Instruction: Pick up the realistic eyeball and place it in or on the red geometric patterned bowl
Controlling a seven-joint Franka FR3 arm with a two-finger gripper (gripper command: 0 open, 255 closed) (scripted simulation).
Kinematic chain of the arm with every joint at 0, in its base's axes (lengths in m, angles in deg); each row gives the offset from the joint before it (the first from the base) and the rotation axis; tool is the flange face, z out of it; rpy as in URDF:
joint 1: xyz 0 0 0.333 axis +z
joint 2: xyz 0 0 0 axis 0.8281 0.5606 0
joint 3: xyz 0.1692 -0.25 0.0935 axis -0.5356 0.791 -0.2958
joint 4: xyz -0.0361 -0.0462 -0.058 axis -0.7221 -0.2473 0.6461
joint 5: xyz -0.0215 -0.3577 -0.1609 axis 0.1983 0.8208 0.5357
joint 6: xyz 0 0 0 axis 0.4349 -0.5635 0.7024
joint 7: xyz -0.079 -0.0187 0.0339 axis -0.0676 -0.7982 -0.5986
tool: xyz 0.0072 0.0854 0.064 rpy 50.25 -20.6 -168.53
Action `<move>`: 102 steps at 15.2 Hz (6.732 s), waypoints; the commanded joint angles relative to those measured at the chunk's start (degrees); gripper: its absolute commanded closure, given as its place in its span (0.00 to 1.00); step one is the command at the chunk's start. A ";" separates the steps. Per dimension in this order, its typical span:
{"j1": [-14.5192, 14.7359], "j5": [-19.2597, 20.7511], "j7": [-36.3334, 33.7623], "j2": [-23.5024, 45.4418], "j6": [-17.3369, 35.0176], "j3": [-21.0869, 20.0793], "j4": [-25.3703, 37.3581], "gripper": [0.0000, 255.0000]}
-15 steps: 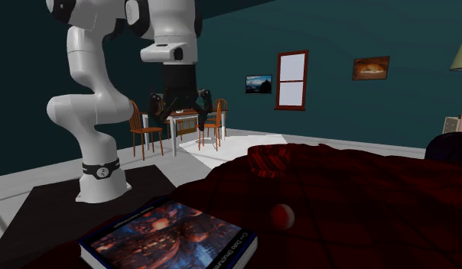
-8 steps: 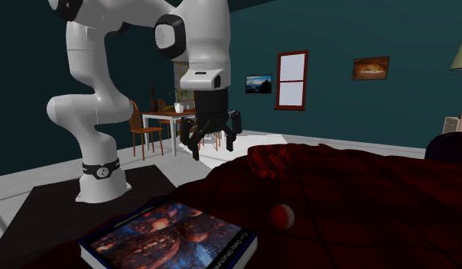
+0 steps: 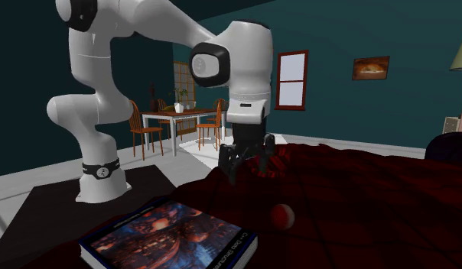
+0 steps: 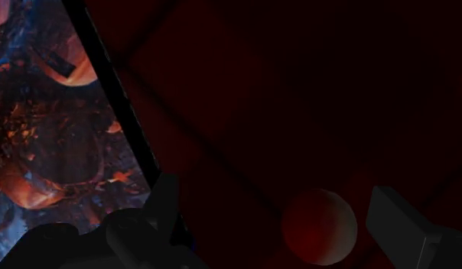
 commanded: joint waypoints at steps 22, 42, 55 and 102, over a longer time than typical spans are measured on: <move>5.77 4.99 -4.16 19.79 4.38 1.68 15.30 0.00; 5.18 4.05 -4.34 15.41 -1.02 0.91 16.44 1.00; 4.72 3.03 -4.71 11.02 -8.83 0.17 20.01 1.00; 28.93 5.58 -40.27 5.92 0.40 -10.38 10.25 1.00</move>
